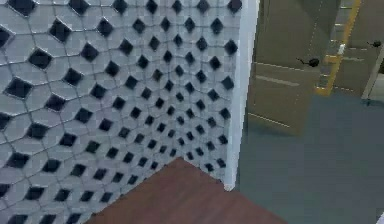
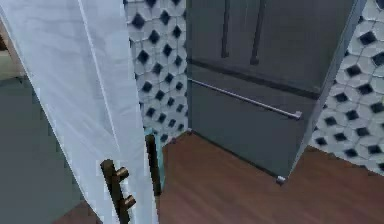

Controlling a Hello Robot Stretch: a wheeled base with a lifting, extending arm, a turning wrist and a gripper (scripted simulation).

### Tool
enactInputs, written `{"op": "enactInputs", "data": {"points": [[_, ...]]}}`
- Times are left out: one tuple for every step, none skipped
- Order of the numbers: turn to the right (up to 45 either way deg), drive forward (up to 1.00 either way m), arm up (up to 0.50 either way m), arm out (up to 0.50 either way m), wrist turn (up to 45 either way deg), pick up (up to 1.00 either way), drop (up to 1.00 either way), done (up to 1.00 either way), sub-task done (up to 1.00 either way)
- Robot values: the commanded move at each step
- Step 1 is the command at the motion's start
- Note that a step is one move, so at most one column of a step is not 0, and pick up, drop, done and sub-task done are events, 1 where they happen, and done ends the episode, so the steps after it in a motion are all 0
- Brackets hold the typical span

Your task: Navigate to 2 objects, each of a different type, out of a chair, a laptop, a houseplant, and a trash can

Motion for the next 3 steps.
{"op": "enactInputs", "data": {"points": [[39.0, 0.0, 0.0, 0.0, 0.0, 0.0, 0.0, 0.0, 0.0], [0.0, 0.15, 0.0, 0.0, 0.0, 0.0, 0.0, 0.0, 0.0], [-42.0, 0.0, 0.0, 0.0, 0.0, 0.0, 0.0, 0.0, 0.0]]}}
